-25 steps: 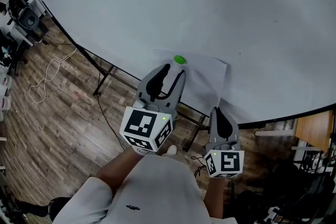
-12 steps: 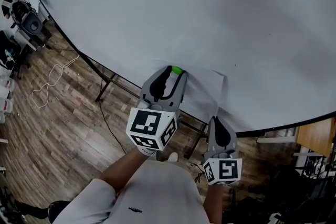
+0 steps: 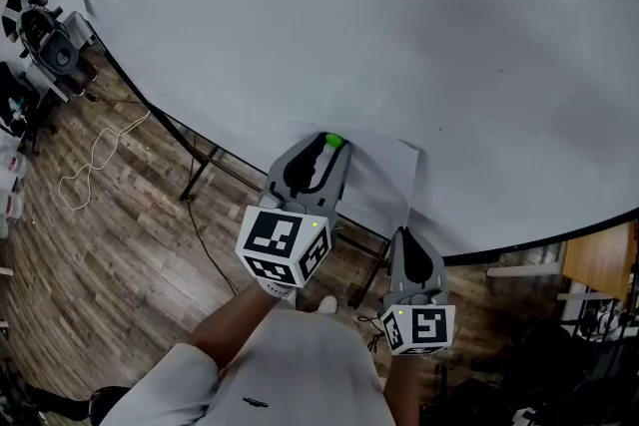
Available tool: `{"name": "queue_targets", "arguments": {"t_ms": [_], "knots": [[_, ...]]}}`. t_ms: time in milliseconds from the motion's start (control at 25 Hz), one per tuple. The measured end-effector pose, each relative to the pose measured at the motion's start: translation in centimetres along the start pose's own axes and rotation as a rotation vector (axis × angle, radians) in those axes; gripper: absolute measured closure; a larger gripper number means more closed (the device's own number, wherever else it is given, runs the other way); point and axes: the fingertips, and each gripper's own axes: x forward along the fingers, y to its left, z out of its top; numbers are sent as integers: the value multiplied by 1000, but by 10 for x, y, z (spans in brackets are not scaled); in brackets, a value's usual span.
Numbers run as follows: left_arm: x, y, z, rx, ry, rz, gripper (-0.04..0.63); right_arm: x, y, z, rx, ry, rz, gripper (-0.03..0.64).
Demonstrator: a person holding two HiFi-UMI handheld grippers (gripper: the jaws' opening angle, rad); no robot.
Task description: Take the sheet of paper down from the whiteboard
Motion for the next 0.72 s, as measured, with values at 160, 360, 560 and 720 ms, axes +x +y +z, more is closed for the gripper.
{"name": "queue_targets", "arguments": {"t_ms": [160, 360, 560, 720], "knots": [[-1, -2, -1, 0, 8, -13, 471, -4, -5, 3, 11, -21, -31, 606], [-11, 0, -1, 3, 5, -18, 471, -6, -5, 9, 32, -55, -62, 606], [-31, 3, -9, -15, 22, -25, 471, -7, -2, 17, 69, -87, -78, 606], [-60, 1, -15, -14, 36, -27, 471, -14, -1, 22, 83, -102, -86, 606]]}}
